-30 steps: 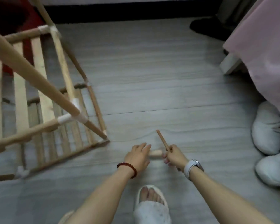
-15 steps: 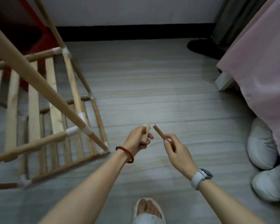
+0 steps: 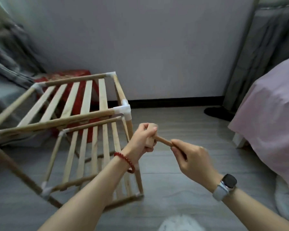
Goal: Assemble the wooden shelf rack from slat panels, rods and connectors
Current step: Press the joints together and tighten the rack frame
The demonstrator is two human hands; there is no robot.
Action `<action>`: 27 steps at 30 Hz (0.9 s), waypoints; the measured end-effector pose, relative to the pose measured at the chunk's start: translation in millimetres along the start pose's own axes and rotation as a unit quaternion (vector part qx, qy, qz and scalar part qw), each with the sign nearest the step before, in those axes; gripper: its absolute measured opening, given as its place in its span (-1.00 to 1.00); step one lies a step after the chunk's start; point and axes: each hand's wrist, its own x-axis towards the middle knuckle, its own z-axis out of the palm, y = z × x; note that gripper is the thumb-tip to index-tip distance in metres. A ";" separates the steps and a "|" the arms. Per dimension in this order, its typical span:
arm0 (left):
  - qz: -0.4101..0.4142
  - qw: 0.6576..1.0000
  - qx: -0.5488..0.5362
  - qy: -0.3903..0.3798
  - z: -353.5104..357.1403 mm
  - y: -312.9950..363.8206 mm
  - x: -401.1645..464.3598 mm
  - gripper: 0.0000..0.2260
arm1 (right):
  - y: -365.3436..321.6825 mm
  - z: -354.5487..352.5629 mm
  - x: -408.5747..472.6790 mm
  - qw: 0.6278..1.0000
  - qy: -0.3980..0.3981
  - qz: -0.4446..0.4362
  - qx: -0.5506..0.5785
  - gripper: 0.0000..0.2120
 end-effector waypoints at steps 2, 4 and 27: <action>0.019 1.000 0.007 0.017 -10.3 9.4 -16.1 -0.93 | -19.4 -4.0 8.4 1.000 -0.002 0.001 -0.004 -0.87; 0.028 0.999 -0.005 0.037 -18.1 17.2 -28.3 -0.87 | -31.7 -5.2 15.0 1.000 -0.018 0.006 0.017 -0.86; 0.243 0.917 0.231 0.215 -88.8 57.5 -101.3 -0.71 | -136.0 -14.0 74.5 0.930 -0.277 0.056 0.233 -0.80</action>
